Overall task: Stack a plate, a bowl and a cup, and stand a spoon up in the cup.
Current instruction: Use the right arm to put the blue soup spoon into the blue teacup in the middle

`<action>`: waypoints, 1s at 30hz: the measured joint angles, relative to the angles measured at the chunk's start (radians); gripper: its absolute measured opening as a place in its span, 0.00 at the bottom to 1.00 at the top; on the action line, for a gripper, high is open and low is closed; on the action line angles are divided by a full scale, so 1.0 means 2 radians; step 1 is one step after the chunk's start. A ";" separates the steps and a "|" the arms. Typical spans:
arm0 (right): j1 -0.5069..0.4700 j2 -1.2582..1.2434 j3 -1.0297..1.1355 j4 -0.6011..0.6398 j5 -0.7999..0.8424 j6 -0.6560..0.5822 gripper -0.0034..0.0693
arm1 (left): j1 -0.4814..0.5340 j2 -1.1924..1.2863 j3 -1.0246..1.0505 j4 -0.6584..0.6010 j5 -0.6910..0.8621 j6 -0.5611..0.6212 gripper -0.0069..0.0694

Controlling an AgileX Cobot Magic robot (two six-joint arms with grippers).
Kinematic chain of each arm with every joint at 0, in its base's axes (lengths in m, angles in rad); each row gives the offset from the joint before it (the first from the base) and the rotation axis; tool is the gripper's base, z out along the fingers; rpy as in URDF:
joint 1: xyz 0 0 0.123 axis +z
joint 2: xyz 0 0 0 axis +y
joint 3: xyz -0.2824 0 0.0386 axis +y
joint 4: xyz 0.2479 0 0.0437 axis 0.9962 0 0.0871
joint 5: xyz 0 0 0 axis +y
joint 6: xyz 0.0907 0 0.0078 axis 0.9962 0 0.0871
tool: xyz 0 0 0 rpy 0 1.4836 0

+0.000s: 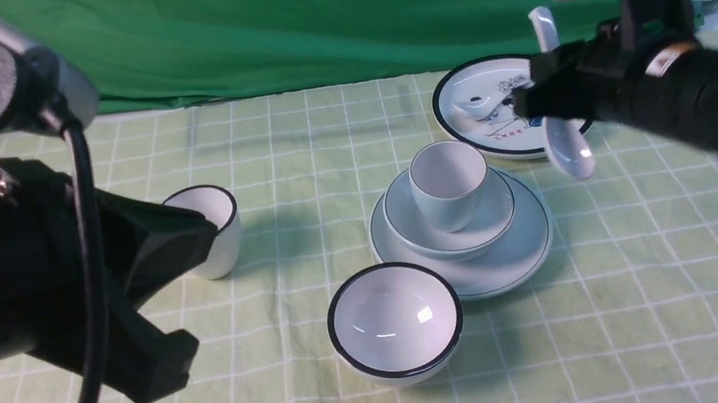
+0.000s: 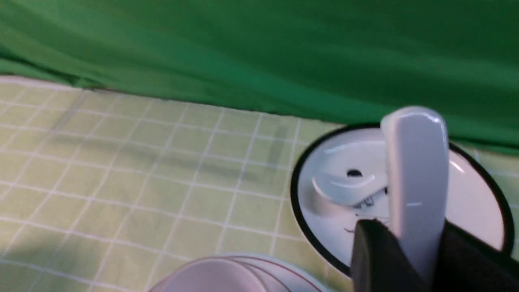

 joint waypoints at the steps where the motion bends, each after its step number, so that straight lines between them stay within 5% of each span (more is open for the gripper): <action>1: 0.027 0.007 0.017 -0.032 -0.057 0.031 0.28 | 0.000 0.000 0.001 0.000 0.000 0.000 0.10; 7: 0.061 0.079 0.012 -0.143 -0.233 0.150 0.28 | 0.000 0.000 0.004 0.000 0.000 0.000 0.10; 13: 0.050 0.147 -0.031 -0.205 -0.257 0.205 0.28 | 0.000 0.000 0.004 0.000 -0.001 0.000 0.10; 30: 0.028 0.213 -0.047 -0.247 -0.257 0.235 0.30 | 0.000 0.000 0.004 0.000 -0.019 0.000 0.10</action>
